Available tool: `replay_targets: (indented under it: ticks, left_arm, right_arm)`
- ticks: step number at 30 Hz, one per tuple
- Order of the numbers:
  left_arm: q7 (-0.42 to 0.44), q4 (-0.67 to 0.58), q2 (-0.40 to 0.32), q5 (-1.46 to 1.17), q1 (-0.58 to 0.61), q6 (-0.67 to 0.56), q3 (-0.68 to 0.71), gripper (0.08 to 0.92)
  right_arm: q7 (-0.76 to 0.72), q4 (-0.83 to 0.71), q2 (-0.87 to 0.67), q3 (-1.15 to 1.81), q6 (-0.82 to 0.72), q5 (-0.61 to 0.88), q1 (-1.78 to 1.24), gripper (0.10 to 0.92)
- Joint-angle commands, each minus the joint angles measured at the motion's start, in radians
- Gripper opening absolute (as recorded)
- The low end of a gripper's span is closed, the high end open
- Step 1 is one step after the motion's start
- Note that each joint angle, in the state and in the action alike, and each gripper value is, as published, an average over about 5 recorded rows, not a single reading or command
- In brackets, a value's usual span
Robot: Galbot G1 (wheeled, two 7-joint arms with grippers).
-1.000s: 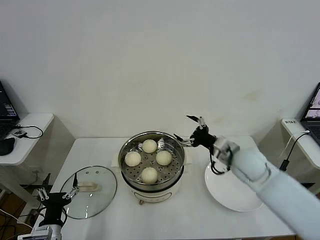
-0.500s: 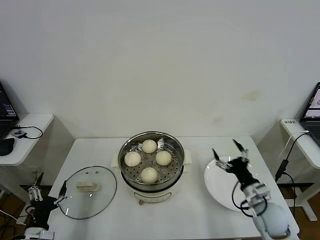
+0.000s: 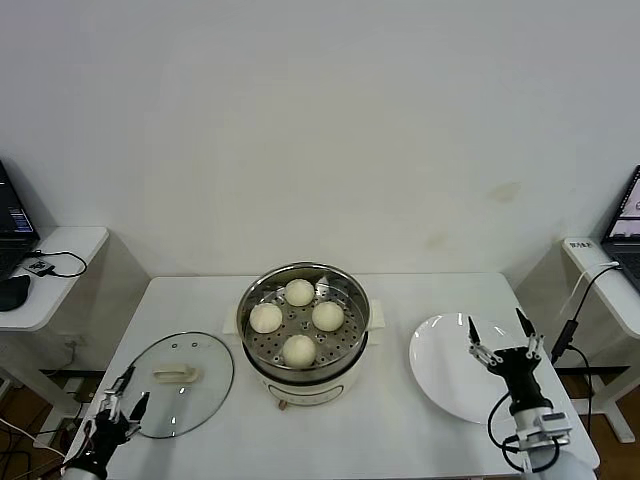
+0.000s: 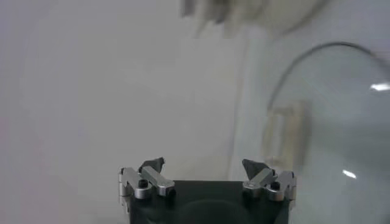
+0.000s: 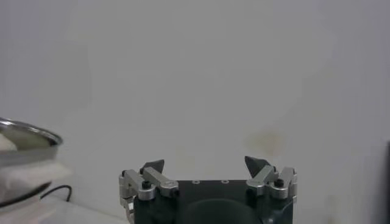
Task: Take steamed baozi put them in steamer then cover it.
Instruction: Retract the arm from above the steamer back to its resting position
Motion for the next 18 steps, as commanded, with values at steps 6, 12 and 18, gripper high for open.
replay_targets:
  ticks: [6,12,18]
  left_arm:
    - [0.019,0.119,0.025,0.129,-0.195,-0.003,0.136,0.823]
    - [0.025,0.177,0.025,0.116,-0.268,0.0,0.156,0.823]
    - [0.033,0.208,0.03,0.098,-0.311,0.008,0.171,0.823]
  right_arm:
    - [0.002,-0.009,0.052,0.045,0.045,-0.032,-0.049,0.823]
    - [-0.007,-0.016,0.063,0.024,0.05,-0.058,-0.063,0.823]
    - [-0.009,-0.014,0.075,0.011,0.05,-0.07,-0.065,0.823]
